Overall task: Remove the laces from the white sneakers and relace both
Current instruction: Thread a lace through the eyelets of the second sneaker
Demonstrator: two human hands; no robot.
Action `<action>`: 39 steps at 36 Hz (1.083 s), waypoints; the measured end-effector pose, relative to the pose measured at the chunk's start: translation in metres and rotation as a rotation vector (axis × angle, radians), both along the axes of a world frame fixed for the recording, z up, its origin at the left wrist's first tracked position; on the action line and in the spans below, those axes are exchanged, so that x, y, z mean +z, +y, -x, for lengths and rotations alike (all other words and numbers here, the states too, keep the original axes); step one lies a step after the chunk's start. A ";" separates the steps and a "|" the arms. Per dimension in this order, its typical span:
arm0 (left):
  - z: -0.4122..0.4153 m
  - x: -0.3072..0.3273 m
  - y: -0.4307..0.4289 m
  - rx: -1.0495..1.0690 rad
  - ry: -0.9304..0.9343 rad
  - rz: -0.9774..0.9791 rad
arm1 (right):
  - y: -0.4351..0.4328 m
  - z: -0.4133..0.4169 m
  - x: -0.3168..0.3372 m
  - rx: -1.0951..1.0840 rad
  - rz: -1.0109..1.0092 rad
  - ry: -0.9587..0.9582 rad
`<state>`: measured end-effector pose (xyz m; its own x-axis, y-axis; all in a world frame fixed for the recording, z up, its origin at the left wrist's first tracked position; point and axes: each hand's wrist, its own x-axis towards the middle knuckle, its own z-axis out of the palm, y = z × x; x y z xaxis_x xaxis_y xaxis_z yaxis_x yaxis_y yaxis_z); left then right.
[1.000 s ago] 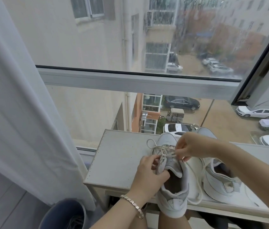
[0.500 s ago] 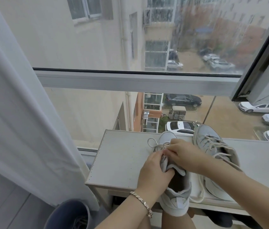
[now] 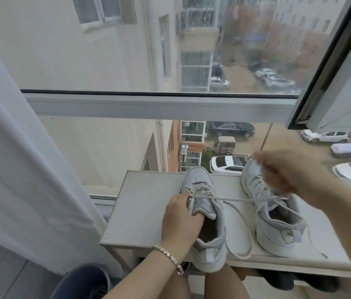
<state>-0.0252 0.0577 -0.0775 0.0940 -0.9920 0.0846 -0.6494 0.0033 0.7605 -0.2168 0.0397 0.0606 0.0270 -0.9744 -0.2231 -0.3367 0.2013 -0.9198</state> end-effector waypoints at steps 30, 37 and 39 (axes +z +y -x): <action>-0.021 0.006 0.008 0.025 -0.053 -0.081 | 0.002 -0.029 -0.054 0.123 0.053 -0.303; -0.032 0.023 0.013 -0.124 0.025 -0.040 | 0.001 -0.014 -0.038 -0.023 0.056 -0.596; -0.028 0.036 0.016 -0.198 0.012 0.097 | 0.005 -0.019 -0.040 -0.024 0.064 -0.534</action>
